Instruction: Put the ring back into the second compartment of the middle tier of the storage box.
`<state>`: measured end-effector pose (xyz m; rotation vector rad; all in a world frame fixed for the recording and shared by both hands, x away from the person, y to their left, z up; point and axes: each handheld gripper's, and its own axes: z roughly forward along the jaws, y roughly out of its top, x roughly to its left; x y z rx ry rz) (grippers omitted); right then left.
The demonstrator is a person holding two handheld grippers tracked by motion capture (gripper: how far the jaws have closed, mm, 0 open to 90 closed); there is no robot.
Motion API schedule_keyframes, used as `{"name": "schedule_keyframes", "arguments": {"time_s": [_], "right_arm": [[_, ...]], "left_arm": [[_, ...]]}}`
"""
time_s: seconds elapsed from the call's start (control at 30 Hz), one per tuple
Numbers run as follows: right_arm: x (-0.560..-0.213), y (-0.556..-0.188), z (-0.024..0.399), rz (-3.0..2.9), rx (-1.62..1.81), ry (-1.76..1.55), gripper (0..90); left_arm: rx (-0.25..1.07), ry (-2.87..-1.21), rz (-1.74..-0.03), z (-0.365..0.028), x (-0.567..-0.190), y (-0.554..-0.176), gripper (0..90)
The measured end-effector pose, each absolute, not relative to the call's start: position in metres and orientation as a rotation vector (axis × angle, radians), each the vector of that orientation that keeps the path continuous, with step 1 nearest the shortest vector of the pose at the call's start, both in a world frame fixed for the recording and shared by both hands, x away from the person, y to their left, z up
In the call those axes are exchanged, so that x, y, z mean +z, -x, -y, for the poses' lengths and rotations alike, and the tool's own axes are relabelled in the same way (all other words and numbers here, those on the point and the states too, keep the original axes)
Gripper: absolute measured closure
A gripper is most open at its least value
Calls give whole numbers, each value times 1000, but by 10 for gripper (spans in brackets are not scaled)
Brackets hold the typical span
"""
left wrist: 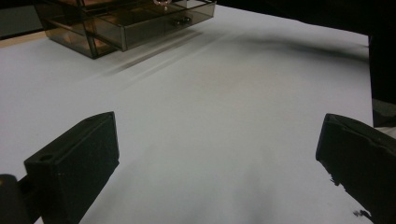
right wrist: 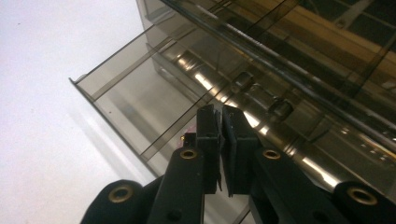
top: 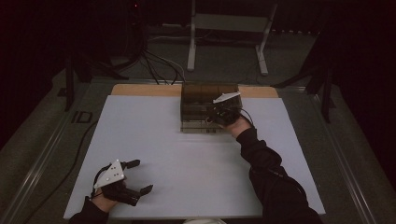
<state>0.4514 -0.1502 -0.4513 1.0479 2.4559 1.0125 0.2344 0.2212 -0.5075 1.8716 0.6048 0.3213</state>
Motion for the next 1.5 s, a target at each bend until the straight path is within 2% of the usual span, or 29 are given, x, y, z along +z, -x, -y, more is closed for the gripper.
{"name": "schedule_keyframes", "arguments": {"time_s": [0.1, 0.27, 0.4, 0.63, 0.9, 1.07, 1.13, 1.5], "right_arm": [[-450, -452, 151, -2445, 1025, -1056, 832], [-447, -452, 154, -2430, 1078, -1086, 634], [-443, -449, 155, -2439, 1106, -1086, 522], [-439, -443, 153, -2456, 1095, -1036, 378], [-437, -439, 154, -2475, 1137, -1056, 140], [-435, -439, 154, -2486, 1155, -1074, 22], [-432, -439, 155, -2485, 1170, -1079, 0], [-426, -431, 164, -2483, 1210, -1028, 0]], "left_arm": [[321, -1875, -604, -221, -508, -234, 8], [323, -1872, -605, -221, -508, -234, 9], [321, -1873, -607, -221, -508, -234, 8], [322, -1874, -601, -220, -507, -234, 8], [325, -1876, -605, -220, -506, -235, 8], [321, -1875, -612, -219, -507, -237, 8], [320, -1876, -611, -219, -507, -237, 8], [328, -1881, -614, -219, -508, -234, 8]]}}
